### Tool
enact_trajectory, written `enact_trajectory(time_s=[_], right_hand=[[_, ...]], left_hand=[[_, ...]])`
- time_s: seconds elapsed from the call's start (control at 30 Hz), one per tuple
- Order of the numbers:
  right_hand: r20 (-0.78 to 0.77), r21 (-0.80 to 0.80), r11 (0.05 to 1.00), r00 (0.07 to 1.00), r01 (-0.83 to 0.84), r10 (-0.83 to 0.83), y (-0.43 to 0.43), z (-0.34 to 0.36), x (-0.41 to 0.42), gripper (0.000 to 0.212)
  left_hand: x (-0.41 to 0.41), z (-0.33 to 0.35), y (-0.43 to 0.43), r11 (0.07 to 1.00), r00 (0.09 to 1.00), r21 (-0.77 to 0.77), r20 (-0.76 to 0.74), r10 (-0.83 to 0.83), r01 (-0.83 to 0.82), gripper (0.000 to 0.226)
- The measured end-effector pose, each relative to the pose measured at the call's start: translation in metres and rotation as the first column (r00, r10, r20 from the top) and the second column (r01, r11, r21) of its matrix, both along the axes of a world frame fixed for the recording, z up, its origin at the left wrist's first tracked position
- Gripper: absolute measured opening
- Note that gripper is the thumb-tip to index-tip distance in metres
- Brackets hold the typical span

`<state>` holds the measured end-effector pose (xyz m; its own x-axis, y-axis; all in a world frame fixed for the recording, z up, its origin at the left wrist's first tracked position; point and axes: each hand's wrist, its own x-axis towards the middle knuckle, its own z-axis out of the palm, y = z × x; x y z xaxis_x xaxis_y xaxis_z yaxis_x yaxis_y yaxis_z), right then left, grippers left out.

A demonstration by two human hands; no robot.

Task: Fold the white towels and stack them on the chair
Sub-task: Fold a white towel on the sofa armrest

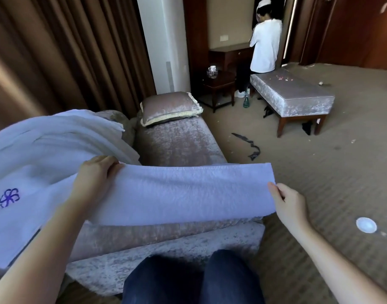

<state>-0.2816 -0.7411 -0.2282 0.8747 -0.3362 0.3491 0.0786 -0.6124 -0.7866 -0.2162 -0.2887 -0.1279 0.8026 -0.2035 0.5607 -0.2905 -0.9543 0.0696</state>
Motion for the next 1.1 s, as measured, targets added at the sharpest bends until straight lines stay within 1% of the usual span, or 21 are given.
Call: enact_trajectory(time_s=[0.13, 0.27, 0.33, 0.37, 0.43, 0.47, 0.5, 0.53, 0.6, 0.67, 0.73, 0.77, 0.83, 0.87, 0.97, 1.03, 1.1], right_hand=[[-0.039, -0.039, 0.999, 0.999, 0.004, -0.005, 0.002, 0.005, 0.011, 0.053], [-0.135, -0.066, 0.997, 0.99, 0.032, -0.04, 0.003, 0.006, 0.019, 0.053], [-0.173, -0.124, 0.989, 0.979, 0.082, -0.103, 0.002, 0.006, 0.019, 0.051], [-0.165, -0.165, 0.979, 0.975, 0.121, -0.149, 0.002, 0.006, 0.018, 0.046], [-0.097, -0.23, 0.953, 0.969, 0.199, -0.226, 0.006, 0.012, 0.014, 0.026], [-0.045, -0.258, 0.942, 0.971, 0.215, -0.234, 0.012, 0.016, 0.012, 0.018], [0.014, -0.296, 0.932, 0.977, 0.208, -0.214, 0.018, 0.019, 0.012, 0.015], [0.082, -0.35, 0.918, 0.983, 0.184, -0.166, 0.026, 0.022, 0.012, 0.017], [0.224, -0.463, 0.879, 0.975, 0.11, -0.004, 0.046, 0.026, 0.014, 0.017], [0.299, -0.529, 0.849, 0.938, 0.009, 0.176, 0.07, 0.029, 0.015, 0.009], [0.314, -0.552, 0.829, 0.9, -0.087, 0.303, 0.101, 0.032, 0.016, 0.018], [0.314, -0.556, 0.822, 0.884, -0.124, 0.346, 0.119, 0.035, 0.016, 0.02], [0.315, -0.562, 0.806, 0.852, -0.188, 0.419, 0.158, 0.038, 0.017, 0.019], [0.319, -0.564, 0.796, 0.831, -0.22, 0.455, 0.18, 0.038, 0.018, 0.018], [0.34, -0.568, 0.761, 0.752, -0.314, 0.564, 0.248, 0.042, 0.021, 0.019], [0.35, -0.572, 0.728, 0.691, -0.377, 0.632, 0.293, 0.045, 0.021, 0.017], [0.35, -0.581, 0.684, 0.624, -0.441, 0.699, 0.333, 0.047, 0.02, 0.014]], left_hand=[[0.008, -0.017, 0.003, 0.996, 0.998, 0.075, -0.023, 0.057, -0.055, 0.027], [0.01, -0.022, 0.001, 0.994, 0.992, 0.03, -0.063, 0.105, -0.103, 0.013], [0.01, -0.023, 0.001, 0.991, 0.988, 0.024, -0.076, 0.132, -0.131, 0.011], [0.009, -0.023, 0.001, 0.991, 0.988, 0.03, -0.069, 0.136, -0.134, 0.009], [0.007, -0.023, 0.001, 0.991, 0.992, 0.046, -0.027, 0.125, -0.124, 0.009], [0.005, -0.022, 0.0, 0.992, 0.994, 0.058, -0.001, 0.113, -0.113, 0.011], [0.001, -0.02, 0.0, 0.992, 0.995, 0.073, 0.026, 0.097, -0.099, 0.015], [-0.003, -0.019, 0.0, 0.993, 0.996, 0.087, 0.052, 0.076, -0.08, 0.018], [-0.017, -0.016, 0.003, 0.994, 0.996, 0.099, 0.08, 0.036, -0.044, 0.023], [-0.035, -0.012, 0.013, 0.996, 0.993, 0.085, 0.111, 0.029, -0.039, 0.023], [-0.058, -0.008, 0.032, 0.996, 0.985, 0.06, 0.164, 0.053, -0.064, 0.014], [-0.071, -0.008, 0.044, 0.995, 0.981, 0.044, 0.179, 0.077, -0.087, 0.015], [-0.098, -0.008, 0.072, 0.989, 0.976, 0.021, 0.17, 0.14, -0.145, 0.029], [-0.111, -0.009, 0.089, 0.983, 0.97, 0.007, 0.164, 0.179, -0.183, 0.032], [-0.151, -0.015, 0.141, 0.949, 0.939, -0.012, 0.138, 0.314, -0.316, 0.03], [-0.174, -0.019, 0.174, 0.92, 0.914, 0.003, 0.116, 0.389, -0.392, 0.027], [-0.193, -0.023, 0.199, 0.889, 0.887, 0.027, 0.097, 0.452, -0.457, 0.019]])
